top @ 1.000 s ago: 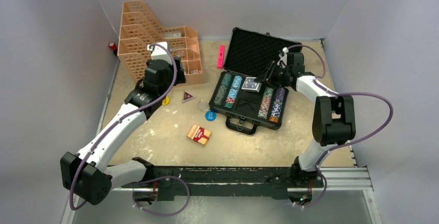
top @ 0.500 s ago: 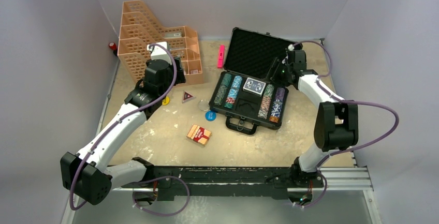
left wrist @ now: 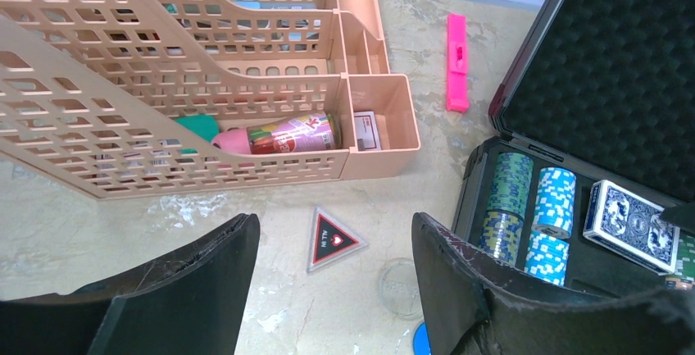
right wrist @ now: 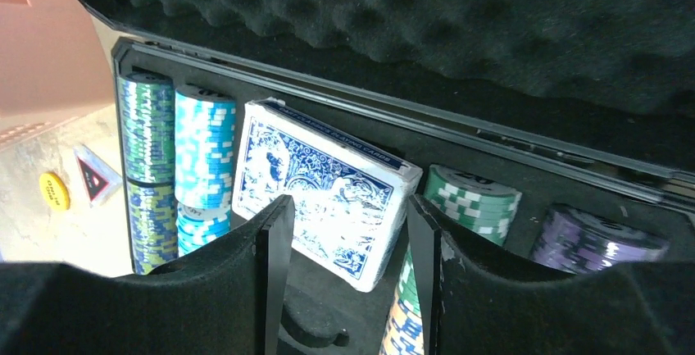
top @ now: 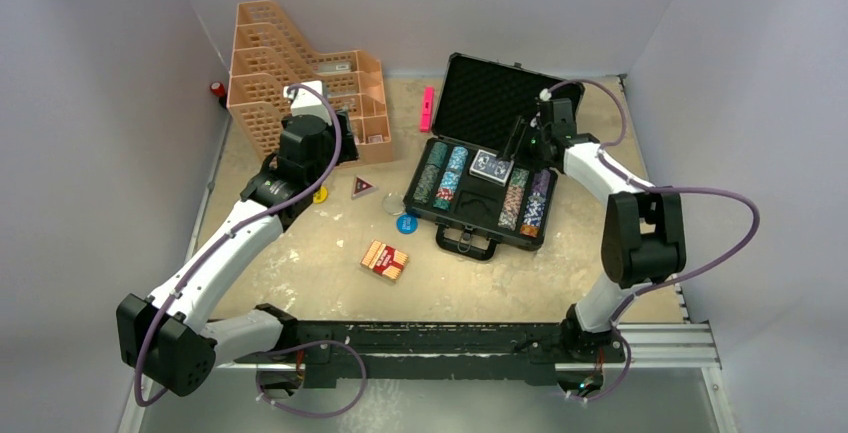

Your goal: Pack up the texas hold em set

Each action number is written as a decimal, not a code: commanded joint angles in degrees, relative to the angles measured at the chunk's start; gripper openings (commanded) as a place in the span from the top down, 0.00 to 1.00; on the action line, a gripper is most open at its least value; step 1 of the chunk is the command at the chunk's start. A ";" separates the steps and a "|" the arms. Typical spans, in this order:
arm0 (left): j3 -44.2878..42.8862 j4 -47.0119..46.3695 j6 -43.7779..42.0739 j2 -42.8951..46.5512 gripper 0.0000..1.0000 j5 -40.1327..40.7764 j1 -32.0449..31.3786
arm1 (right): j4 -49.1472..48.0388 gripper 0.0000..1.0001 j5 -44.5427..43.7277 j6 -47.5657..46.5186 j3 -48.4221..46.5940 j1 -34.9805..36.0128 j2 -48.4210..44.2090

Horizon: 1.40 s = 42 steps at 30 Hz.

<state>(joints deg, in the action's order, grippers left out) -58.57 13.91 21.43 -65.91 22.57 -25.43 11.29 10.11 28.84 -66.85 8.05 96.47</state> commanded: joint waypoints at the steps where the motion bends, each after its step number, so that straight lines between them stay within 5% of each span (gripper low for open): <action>1: -0.04 -1.70 -0.63 1.89 0.33 0.72 0.44 | 0.36 0.44 -1.85 -0.70 -2.70 1.51 1.30; 14: 0.28 -1.66 -0.69 2.47 0.33 0.78 0.47 | -0.37 0.53 -1.55 -2.12 -4.17 4.50 3.96; 18: 0.45 -1.66 -0.70 2.50 0.33 0.81 0.47 | 2.58 0.53 -8.63 -3.35 -6.12 5.59 3.72; 30: 0.51 -1.70 -0.64 2.37 0.33 0.90 0.45 | 6.10 0.35 -22.12 -6.12 -13.88 14.86 4.98; 42: 0.56 -1.61 -0.64 2.45 0.33 0.81 0.47 | 9.06 0.38 -27.18 -4.14 -18.62 19.41 11.77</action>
<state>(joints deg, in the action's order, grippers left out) -58.22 14.26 21.43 -65.01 22.76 -25.43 18.22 -12.80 23.97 -83.15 27.35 108.64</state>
